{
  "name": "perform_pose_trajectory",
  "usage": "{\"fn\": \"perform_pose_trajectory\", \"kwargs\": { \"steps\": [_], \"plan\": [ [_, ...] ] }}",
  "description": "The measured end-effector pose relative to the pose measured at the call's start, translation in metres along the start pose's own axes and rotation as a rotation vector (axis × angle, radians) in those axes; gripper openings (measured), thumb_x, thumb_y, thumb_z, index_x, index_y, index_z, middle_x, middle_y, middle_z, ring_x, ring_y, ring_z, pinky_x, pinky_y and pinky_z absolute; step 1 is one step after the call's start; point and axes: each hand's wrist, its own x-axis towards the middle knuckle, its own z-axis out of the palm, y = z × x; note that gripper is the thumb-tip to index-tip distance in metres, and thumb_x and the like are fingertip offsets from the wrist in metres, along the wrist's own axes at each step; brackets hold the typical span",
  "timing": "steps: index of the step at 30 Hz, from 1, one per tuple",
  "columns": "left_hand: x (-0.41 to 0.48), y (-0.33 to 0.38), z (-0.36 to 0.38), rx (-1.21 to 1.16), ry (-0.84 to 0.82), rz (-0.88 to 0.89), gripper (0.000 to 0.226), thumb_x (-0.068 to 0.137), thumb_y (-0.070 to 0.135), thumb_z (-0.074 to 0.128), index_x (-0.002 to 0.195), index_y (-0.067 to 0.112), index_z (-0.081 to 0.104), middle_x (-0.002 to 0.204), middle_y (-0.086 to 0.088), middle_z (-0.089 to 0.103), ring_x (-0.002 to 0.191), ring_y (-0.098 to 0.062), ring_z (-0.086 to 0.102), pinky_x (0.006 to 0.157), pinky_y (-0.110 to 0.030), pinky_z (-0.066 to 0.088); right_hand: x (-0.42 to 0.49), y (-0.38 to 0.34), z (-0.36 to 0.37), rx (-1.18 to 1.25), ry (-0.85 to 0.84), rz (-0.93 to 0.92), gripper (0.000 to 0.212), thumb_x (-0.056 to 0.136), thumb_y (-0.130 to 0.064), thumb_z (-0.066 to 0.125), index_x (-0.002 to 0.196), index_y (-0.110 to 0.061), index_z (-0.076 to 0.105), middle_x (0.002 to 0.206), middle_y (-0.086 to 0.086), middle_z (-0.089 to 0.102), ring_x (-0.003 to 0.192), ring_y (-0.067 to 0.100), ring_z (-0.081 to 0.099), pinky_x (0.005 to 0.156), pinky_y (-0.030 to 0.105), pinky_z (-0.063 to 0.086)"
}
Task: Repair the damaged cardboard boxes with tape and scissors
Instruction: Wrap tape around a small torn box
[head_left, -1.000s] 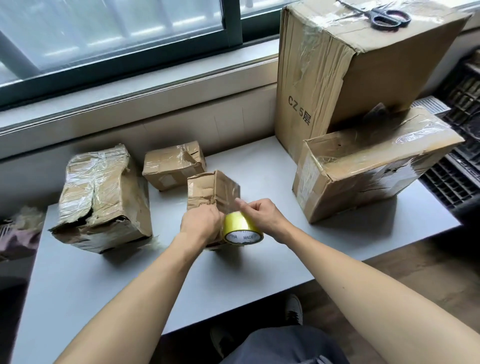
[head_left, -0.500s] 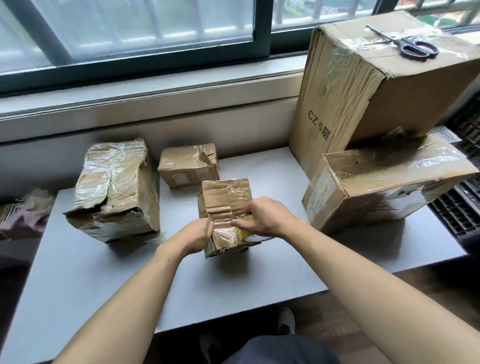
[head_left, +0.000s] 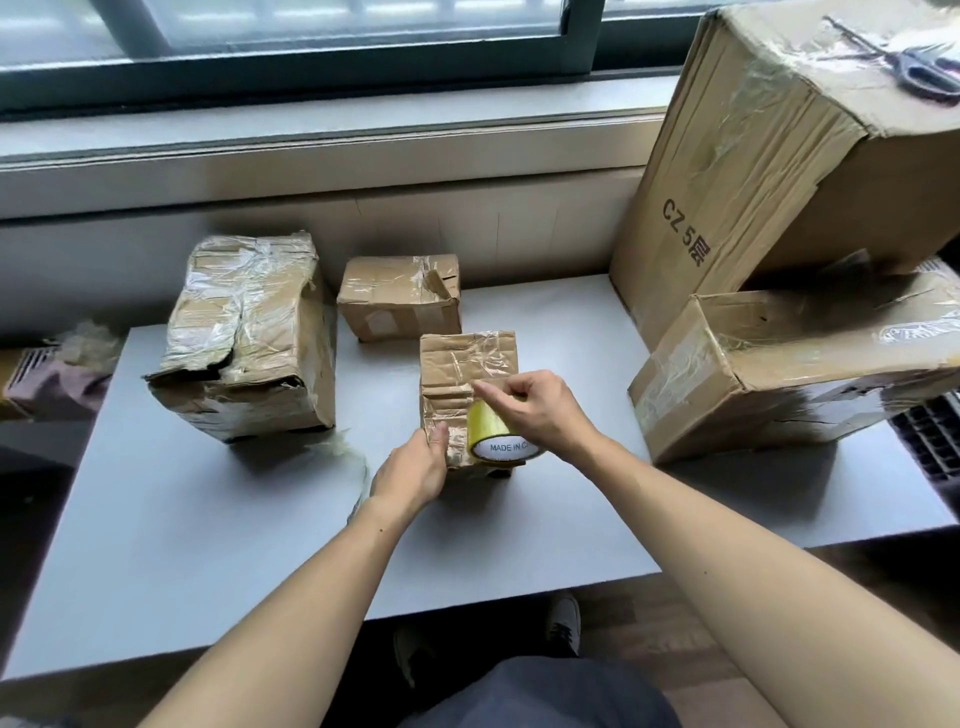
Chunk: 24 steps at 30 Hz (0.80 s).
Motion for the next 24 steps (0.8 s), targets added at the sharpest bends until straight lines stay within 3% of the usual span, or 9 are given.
{"fn": "perform_pose_trajectory", "kwargs": {
  "steps": [4, 7, 15, 17, 20, 22, 24],
  "plan": [
    [0.004, -0.008, -0.001, -0.003, 0.017, 0.025, 0.062, 0.097, 0.061, 0.011, 0.116, 0.024, 0.058, 0.118, -0.009, 0.067, 0.109, -0.036, 0.058, 0.094, -0.041, 0.047, 0.002, -0.001, 0.010, 0.180, -0.003, 0.087, 0.058, 0.090, -0.049, 0.069, 0.056, -0.014, 0.038, 0.054, -0.004, 0.028, 0.051, 0.012, 0.025, 0.048, 0.026, 0.021],
    [0.008, 0.000, 0.001, 0.114, 0.054, 0.031, 0.055, 0.103, 0.050, 0.015, 0.117, 0.018, 0.057, 0.119, -0.014, 0.066, 0.110, -0.038, 0.058, 0.089, -0.039, 0.045, 0.000, 0.002, 0.013, 0.296, 0.001, 0.178, 0.061, 0.088, -0.054, 0.069, 0.052, -0.020, 0.033, 0.057, 0.000, 0.026, 0.054, 0.016, 0.025, 0.052, 0.030, 0.021],
    [0.010, 0.007, -0.001, 0.260, 0.124, 0.054, 0.053, 0.107, 0.042, 0.018, 0.116, 0.009, 0.058, 0.114, -0.017, 0.067, 0.107, -0.038, 0.061, 0.087, -0.040, 0.045, 0.009, -0.003, -0.021, -0.225, -0.024, 0.138, 0.065, 0.091, -0.055, 0.062, 0.045, -0.016, 0.037, 0.037, -0.007, 0.030, 0.038, 0.012, 0.028, 0.045, 0.030, 0.026],
    [0.006, 0.009, 0.001, 0.299, 0.187, 0.060, 0.043, 0.107, 0.039, 0.026, 0.112, 0.009, 0.057, 0.111, -0.015, 0.065, 0.104, -0.037, 0.060, 0.083, -0.040, 0.046, 0.005, 0.001, -0.025, -0.265, -0.026, 0.141, 0.066, 0.092, -0.055, 0.060, 0.044, -0.016, 0.035, 0.036, -0.008, 0.029, 0.036, 0.013, 0.029, 0.044, 0.028, 0.024],
    [0.002, 0.006, 0.006, 0.374, 0.442, 0.317, 0.019, 0.094, 0.023, 0.060, 0.106, 0.008, 0.057, 0.103, -0.014, 0.054, 0.092, -0.032, 0.055, 0.075, -0.043, 0.047, 0.002, 0.004, -0.025, -0.302, -0.020, 0.130, 0.064, 0.092, -0.056, 0.058, 0.047, -0.016, 0.037, 0.041, -0.005, 0.031, 0.039, 0.013, 0.029, 0.047, 0.032, 0.026],
    [0.001, -0.006, 0.012, 0.354, 0.482, 0.618, 0.025, 0.094, 0.026, 0.056, 0.111, 0.008, 0.060, 0.113, -0.011, 0.053, 0.098, -0.029, 0.051, 0.081, -0.043, 0.050, 0.001, 0.007, -0.026, -0.303, -0.010, 0.131, 0.062, 0.092, -0.055, 0.057, 0.049, -0.015, 0.039, 0.043, -0.003, 0.033, 0.041, 0.013, 0.029, 0.048, 0.032, 0.026],
    [-0.004, -0.015, 0.017, 0.364, 0.371, 0.751, 0.047, 0.099, 0.040, 0.040, 0.125, 0.006, 0.058, 0.130, -0.009, 0.053, 0.115, -0.027, 0.049, 0.095, -0.042, 0.051, 0.001, 0.010, -0.027, -0.285, 0.002, 0.124, 0.062, 0.093, -0.053, 0.058, 0.048, -0.015, 0.038, 0.044, -0.001, 0.033, 0.042, 0.014, 0.028, 0.049, 0.033, 0.026]
  ]
}}
